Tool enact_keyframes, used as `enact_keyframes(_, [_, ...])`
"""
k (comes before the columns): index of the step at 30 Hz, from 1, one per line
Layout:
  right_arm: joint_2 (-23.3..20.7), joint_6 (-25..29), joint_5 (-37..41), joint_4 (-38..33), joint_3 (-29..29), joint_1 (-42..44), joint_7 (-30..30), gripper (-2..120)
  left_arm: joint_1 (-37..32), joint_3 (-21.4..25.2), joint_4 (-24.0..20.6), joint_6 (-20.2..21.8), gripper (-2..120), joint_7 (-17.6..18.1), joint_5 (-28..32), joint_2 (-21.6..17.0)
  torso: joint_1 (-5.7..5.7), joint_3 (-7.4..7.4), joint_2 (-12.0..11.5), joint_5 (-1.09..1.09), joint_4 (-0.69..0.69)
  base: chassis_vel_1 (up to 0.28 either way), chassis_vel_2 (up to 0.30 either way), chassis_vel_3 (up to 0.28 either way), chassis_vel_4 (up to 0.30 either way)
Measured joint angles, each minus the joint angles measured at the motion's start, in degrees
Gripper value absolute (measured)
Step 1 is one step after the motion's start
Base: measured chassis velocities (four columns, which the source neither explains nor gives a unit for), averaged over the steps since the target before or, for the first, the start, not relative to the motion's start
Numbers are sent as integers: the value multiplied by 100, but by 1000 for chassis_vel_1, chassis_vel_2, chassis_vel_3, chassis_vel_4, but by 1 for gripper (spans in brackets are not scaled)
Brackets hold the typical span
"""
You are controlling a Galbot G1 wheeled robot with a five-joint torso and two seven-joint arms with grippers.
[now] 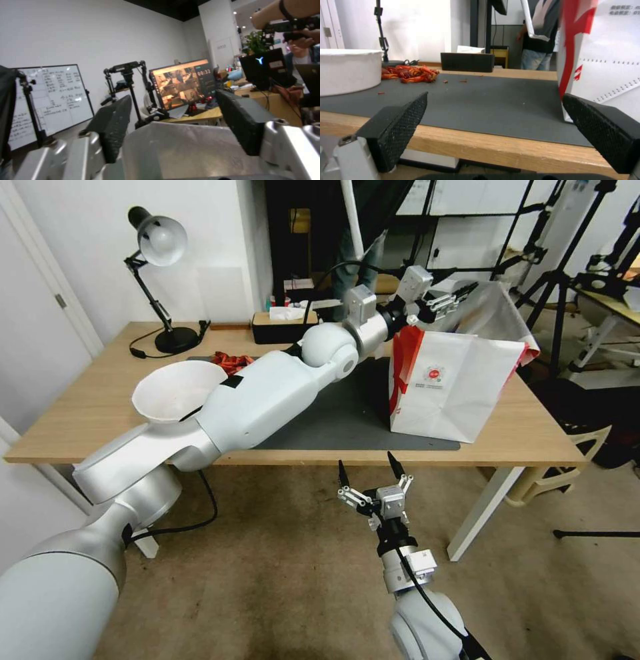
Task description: Close the takeout container lid, then place the container into the takeout bag.
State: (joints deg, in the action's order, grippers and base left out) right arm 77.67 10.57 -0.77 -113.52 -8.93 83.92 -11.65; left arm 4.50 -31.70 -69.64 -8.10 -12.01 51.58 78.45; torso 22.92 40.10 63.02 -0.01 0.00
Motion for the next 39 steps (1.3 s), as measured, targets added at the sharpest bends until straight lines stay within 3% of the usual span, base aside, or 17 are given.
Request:
enact_keyframes(2, [5,-2,1,1,1,-1,0,100,-5,30,-53,34,76,83,42,-34,0,0,0,0,0,0,0,0,0])
enact_keyframes(5, [21,-12,2,1,9,-2,0,100,-55,130,-308,349,89,593,-54,-252,-1,0,0,0,-1,0,0,0,0])
enact_keyframes(8, [27,-25,1,1,11,-5,-1,100,-144,210,-542,507,98,800,-89,-472,0,0,0,0,0,0,0,0,0])
enact_keyframes(18, [23,-64,0,-76,-5,-9,-85,100,-1204,881,-1950,940,100,1476,-212,-1630,0,0,1,1,-2,0,0,0,0])
enact_keyframes(20, [22,-73,-2,-112,-20,-12,-143,100,-1733,1285,-2330,982,100,1571,-265,-2016,0,0,1,-3,-1,0,0,0,0])
enact_keyframes(21, [23,-78,-14,-151,-41,-19,-215,100,-2276,1728,-2658,1001,100,1648,-338,-2297,0,0,2,2,1,0,0,0,0])
enact_keyframes(22, [23,-78,-14,-151,-41,-19,-215,100,-2276,1728,-2658,1001,100,1648,-338,-2297,0,0,2,2,1,0,0,0,0])
enact_keyframes(24, [17,-92,-59,-216,-80,-20,-384,100,-3282,2415,-3193,1033,100,1789,-542,-2637,0,0,1,-4,3,0,0,0,0])
enact_keyframes(25, [17,-92,-59,-216,-80,-20,-384,100,-3282,2415,-3193,1033,100,1789,-542,-2637,0,0,1,-4,3,0,0,0,0])
enact_keyframes(27, [-8,-122,-72,-264,-103,-21,-536,100,-4226,3083,-3656,1041,100,1916,-903,-2807,-1,-1,2,3,1,0,0,0,0])
enact_keyframes(28, [-8,-122,-72,-264,-103,-21,-536,100,-4226,3083,-3656,1041,100,1916,-903,-2807,-1,-1,2,3,1,0,0,0,0])
enact_keyframes(30, [-27,-136,-66,-307,-164,8,-656,100,-5039,3538,-3890,1043,100,1997,-1303,-2888,0,0,1,-7,1,0,0,0,0])
enact_keyframes(31, [-39,-138,-47,-326,-188,16,-692,100,-5374,3749,-3961,1006,100,2072,-1502,-2908,-1,-1,2,3,2,0,0,0,0])
enact_keyframes(34, [-55,-163,16,-357,-244,21,-711,100,-5824,4033,-4092,946,100,2295,-1760,-2840,-1,0,2,1,-1,0,0,0,0])
enact_keyframes(35, [-68,-201,116,-379,-303,15,-716,100,-6281,4314,-4285,933,100,2485,-1958,-2707,0,0,1,-1,-4,0,0,0,0])
enact_keyframes(38, [-98,-224,237,-398,-367,6,-709,100,-6901,4699,-4490,901,100,2588,-2320,-2508,0,-1,2,3,-3,0,0,0,0])
enact_keyframes(39, [-133,-223,327,-402,-436,2,-692,100,-7494,4985,-4665,855,100,2627,-2632,-2310,-1,0,1,-1,2,0,0,0,0])
